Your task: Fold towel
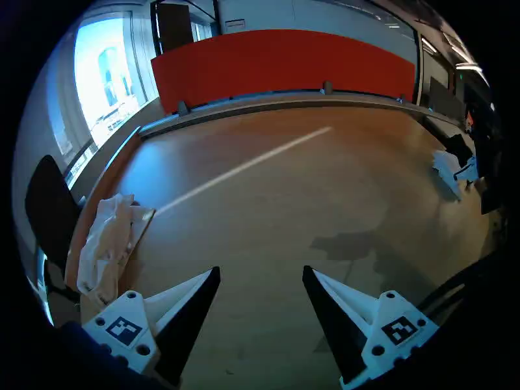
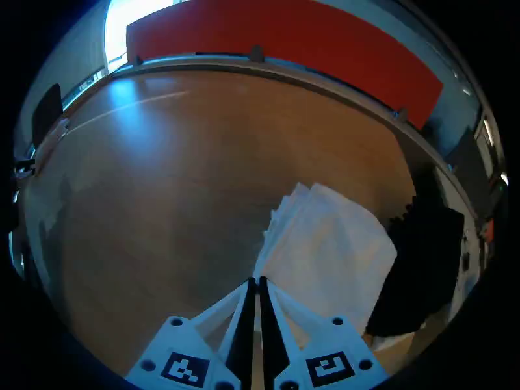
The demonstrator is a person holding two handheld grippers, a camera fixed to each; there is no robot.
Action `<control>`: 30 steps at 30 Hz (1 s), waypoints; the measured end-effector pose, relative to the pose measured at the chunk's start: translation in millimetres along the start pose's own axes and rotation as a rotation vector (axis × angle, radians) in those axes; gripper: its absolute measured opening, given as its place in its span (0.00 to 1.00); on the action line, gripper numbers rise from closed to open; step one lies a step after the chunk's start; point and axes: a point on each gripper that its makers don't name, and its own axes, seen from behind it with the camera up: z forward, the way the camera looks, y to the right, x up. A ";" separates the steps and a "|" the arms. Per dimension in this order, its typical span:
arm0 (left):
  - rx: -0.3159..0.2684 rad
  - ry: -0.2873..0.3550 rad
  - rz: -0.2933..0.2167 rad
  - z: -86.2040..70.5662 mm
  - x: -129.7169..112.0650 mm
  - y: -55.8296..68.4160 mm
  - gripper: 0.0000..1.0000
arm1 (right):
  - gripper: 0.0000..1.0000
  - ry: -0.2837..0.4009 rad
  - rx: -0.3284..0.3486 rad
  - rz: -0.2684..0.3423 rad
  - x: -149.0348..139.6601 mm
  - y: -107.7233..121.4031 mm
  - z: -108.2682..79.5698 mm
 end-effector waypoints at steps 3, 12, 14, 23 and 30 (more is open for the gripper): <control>-0.001 0.002 0.002 0.8 1.4 0.6 0.94 | 0.05 -0.013 0.016 -0.001 -5.5 -3.0 -3.6; -0.007 0.002 0.007 3.0 3.2 3.9 0.94 | 0.05 -0.048 0.035 -0.018 -20.2 -5.4 -10.2; -0.009 0.002 0.008 3.3 3.5 4.7 0.94 | 0.05 -0.044 0.033 -0.015 -19.6 -5.2 -10.0; -0.008 0.003 0.008 3.8 4.8 4.9 0.94 | 0.37 -0.017 0.008 -0.004 -15.9 -1.8 -9.9; -0.005 0.003 0.001 4.3 4.9 2.0 0.94 | 0.75 0.047 -0.016 0.023 -2.9 0.9 -15.5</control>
